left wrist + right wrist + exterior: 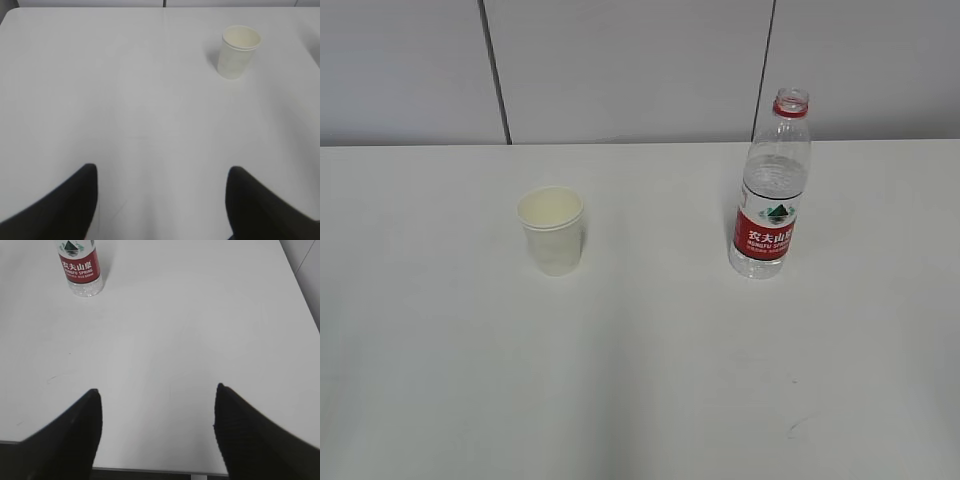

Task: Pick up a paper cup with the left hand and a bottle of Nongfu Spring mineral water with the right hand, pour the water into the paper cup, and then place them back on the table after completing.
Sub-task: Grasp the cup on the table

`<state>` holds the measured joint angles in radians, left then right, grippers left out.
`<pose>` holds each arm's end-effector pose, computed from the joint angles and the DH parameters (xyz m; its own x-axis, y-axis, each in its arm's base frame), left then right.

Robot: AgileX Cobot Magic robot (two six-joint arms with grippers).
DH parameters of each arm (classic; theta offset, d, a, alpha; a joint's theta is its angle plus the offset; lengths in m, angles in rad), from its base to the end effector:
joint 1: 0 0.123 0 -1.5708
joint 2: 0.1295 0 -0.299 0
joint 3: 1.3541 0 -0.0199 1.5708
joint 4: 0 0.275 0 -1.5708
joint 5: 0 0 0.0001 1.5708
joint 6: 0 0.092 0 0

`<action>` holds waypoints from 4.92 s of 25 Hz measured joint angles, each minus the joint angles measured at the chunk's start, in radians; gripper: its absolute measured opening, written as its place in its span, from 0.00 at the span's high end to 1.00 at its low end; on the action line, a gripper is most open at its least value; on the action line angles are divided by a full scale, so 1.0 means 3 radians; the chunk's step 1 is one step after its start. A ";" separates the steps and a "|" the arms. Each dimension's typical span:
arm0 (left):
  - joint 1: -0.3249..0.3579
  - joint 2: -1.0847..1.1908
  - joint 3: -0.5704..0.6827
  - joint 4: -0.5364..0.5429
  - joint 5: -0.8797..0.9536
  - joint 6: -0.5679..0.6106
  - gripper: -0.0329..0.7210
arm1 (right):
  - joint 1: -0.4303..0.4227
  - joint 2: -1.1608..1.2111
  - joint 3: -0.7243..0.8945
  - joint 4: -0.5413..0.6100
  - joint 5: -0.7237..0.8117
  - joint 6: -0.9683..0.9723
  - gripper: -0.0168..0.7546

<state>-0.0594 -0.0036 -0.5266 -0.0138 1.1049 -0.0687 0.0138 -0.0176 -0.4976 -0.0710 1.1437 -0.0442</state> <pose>-0.0028 -0.0010 0.2928 -0.4715 -0.0469 -0.8806 0.0351 0.9968 -0.0719 -0.0031 -0.0060 0.2813 -0.5161 -0.0806 -0.8528 0.0036 0.9954 -0.0962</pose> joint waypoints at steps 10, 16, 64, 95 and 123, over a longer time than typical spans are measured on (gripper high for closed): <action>0.0000 0.0000 0.0000 0.0000 0.0000 0.0000 0.31 | 0.0000 0.0000 0.0000 0.0000 0.0000 0.0000 0.31; 0.0000 0.0000 -0.0053 0.0000 -0.0121 0.0000 0.31 | 0.0000 0.0000 -0.0030 0.0000 -0.0058 0.0000 0.31; -0.0556 0.5527 0.0716 0.0731 -0.7325 0.0160 0.39 | 0.0000 0.3432 0.0742 0.0000 -0.5470 0.0028 0.31; -0.0902 0.7333 -0.0827 0.1155 -0.7494 -0.0547 0.21 | 0.0000 0.3528 0.0742 0.0000 -0.5768 0.0041 0.31; -0.0916 0.7593 -0.1231 0.1049 -0.7491 -0.0553 0.42 | 0.0000 0.4291 0.0742 0.0000 -0.6401 0.0049 0.31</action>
<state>-0.3342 2.2743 -0.8959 0.3010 -1.1424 -0.2347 0.0138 1.2698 -0.2749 -0.0710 -0.7767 -0.0295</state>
